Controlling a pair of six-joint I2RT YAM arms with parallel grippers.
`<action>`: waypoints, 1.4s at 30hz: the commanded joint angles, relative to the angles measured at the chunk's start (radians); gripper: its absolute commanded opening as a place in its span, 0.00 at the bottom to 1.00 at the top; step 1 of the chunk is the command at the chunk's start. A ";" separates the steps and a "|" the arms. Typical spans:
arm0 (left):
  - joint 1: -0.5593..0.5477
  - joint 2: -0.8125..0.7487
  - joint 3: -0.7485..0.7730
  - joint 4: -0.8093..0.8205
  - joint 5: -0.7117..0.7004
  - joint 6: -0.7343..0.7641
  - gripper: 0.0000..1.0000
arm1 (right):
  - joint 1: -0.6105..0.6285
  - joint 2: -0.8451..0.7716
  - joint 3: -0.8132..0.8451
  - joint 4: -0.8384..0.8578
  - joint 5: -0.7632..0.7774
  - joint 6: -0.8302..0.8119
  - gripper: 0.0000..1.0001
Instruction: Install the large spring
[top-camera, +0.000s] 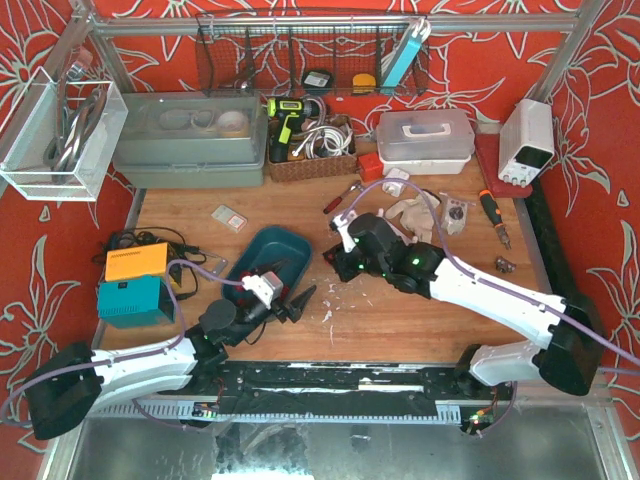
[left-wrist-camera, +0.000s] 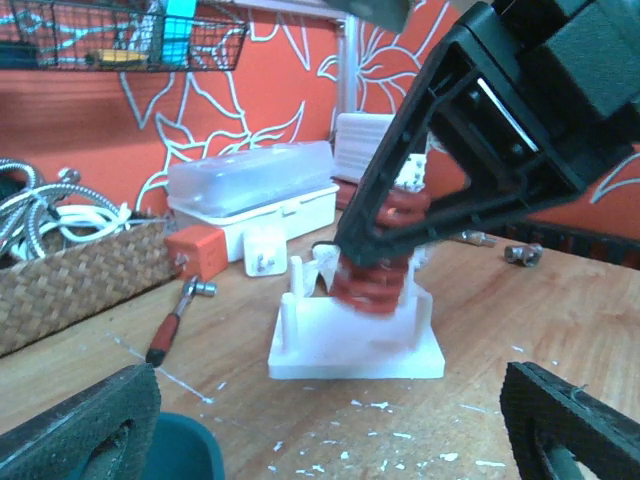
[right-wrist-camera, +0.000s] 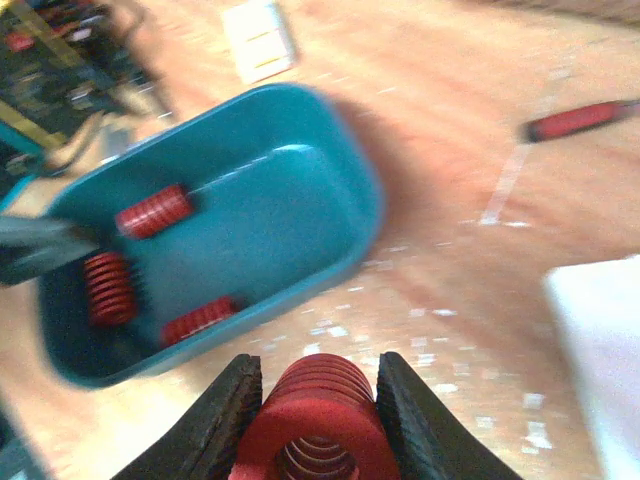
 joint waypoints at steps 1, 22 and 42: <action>-0.003 -0.002 -0.007 -0.031 -0.072 -0.015 0.98 | -0.083 -0.058 -0.038 -0.011 0.247 -0.068 0.00; -0.003 0.026 0.013 -0.066 -0.084 -0.021 1.00 | -0.466 0.224 0.074 0.124 0.248 -0.126 0.00; -0.003 0.028 0.016 -0.067 -0.078 -0.022 1.00 | -0.512 0.438 0.224 0.106 0.183 -0.125 0.00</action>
